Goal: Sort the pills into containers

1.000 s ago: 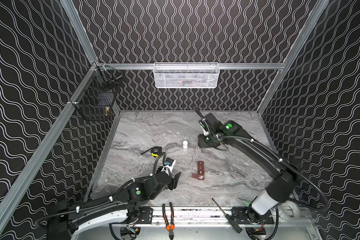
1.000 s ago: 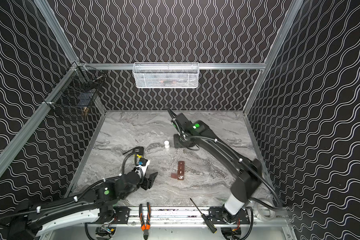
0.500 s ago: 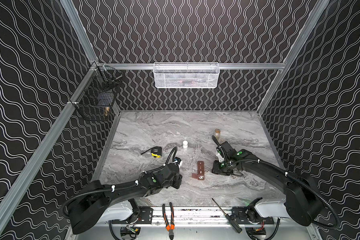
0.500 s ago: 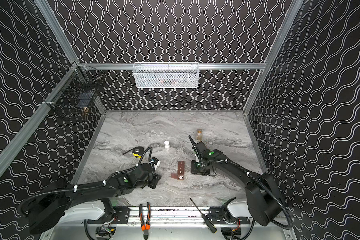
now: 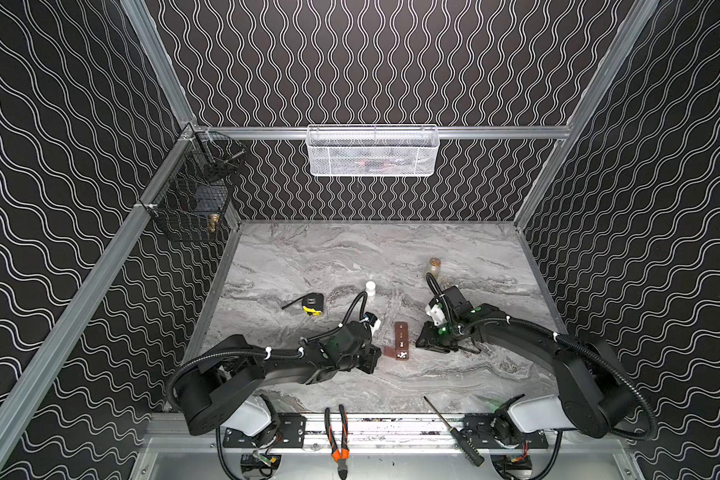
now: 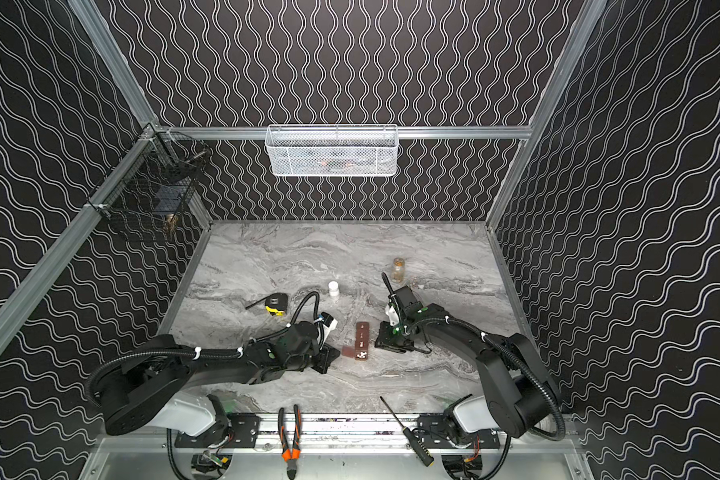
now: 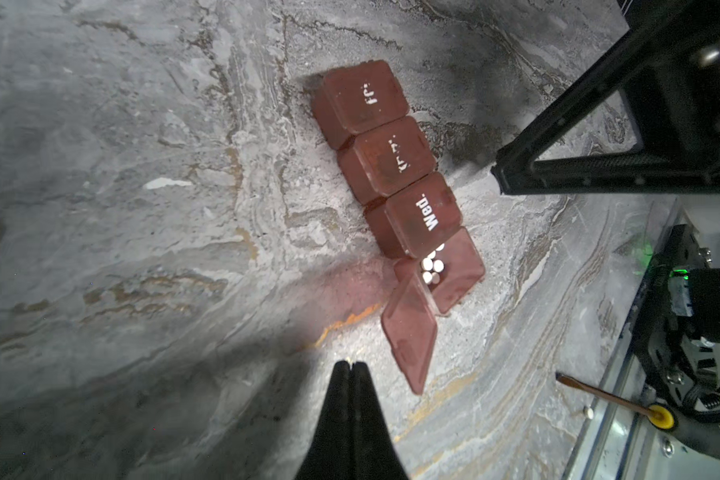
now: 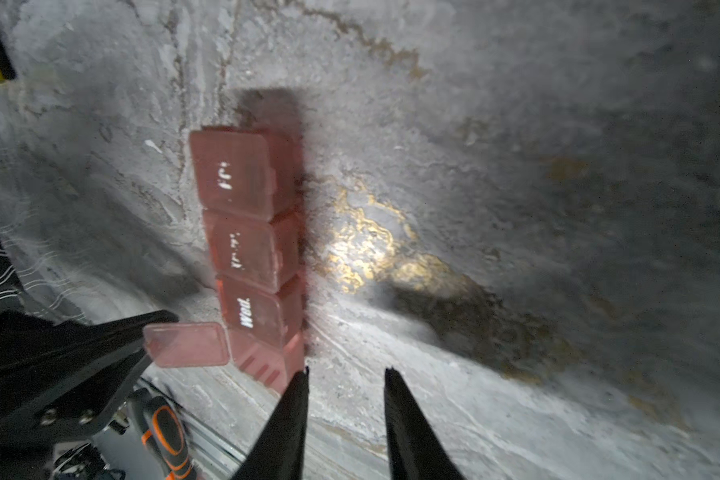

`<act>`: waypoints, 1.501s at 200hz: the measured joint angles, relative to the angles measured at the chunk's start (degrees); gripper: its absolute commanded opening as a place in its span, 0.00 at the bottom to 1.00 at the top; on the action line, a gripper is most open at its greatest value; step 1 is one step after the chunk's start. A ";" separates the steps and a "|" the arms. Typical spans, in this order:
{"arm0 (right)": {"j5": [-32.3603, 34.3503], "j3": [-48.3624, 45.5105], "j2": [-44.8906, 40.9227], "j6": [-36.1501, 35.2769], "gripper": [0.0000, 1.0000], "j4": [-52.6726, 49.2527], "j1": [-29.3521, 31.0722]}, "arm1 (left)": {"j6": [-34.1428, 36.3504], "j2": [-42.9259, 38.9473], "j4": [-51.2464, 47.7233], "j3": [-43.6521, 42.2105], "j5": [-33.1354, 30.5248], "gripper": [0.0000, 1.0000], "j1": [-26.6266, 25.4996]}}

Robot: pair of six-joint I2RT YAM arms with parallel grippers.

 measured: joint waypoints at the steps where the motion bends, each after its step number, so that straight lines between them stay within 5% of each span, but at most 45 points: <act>1: -0.13 0.00 0.02 0.02 0.45 0.17 0.00 | -0.02 0.13 0.15 0.00 0.09 0.00 0.00; 81: -4.59 3.58 6.49 -0.02 0.55 4.68 0.24 | -0.33 1.88 3.56 0.28 2.21 0.00 0.07; 181: -4.98 3.56 9.55 -0.04 0.32 5.84 0.39 | -0.33 2.99 4.15 1.77 4.24 0.00 0.11; 300: -5.07 3.45 9.55 -0.04 0.30 6.27 0.46 | -0.07 6.16 4.37 5.44 6.12 0.09 0.11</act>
